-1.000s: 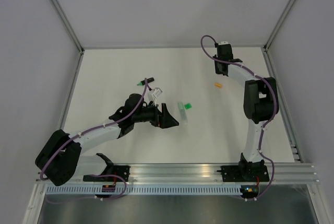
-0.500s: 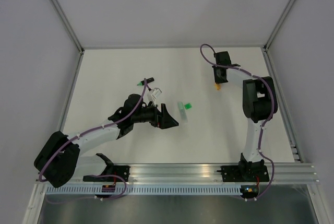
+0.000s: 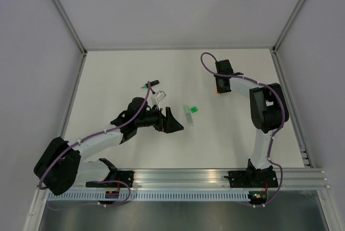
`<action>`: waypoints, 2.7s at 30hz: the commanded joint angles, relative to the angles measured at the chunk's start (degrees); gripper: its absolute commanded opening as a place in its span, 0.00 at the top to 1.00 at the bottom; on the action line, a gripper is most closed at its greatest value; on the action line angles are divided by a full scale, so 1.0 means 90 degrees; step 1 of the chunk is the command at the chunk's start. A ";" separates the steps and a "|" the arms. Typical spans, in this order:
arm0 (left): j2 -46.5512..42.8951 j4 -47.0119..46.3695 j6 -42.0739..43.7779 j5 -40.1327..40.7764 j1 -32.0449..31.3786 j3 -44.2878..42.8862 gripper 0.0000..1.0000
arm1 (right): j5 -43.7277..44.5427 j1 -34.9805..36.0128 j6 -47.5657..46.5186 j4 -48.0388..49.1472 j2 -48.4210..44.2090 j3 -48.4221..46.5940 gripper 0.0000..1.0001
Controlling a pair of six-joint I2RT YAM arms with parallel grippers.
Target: Insert the pens into the pen caps
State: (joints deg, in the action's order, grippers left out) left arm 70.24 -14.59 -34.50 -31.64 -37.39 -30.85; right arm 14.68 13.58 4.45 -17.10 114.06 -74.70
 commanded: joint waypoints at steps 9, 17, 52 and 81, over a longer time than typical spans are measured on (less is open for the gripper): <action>-0.0314 0.0390 0.0435 0.0712 -0.0026 -0.0146 0.04 | 0.0118 0.0492 0.0482 -0.0278 0.0276 -0.0616 1.00; -0.0441 0.0712 0.0435 0.1591 -0.0016 -0.0156 0.04 | -0.0068 0.1068 0.1194 -0.0102 0.0393 -0.0724 1.00; 0.5905 0.4883 0.4694 0.2685 0.0013 -0.8611 0.16 | -0.1952 0.0610 0.2728 0.1187 -0.7975 0.3729 1.00; 0.7772 0.4101 0.3277 0.3486 -0.0397 -0.9804 0.24 | -0.2305 0.0610 0.2680 0.1412 -0.8816 0.4120 1.00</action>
State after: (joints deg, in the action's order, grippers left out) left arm 138.61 23.24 -3.60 -2.24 -40.16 -115.98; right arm -5.21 19.03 28.86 -6.39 35.64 -37.60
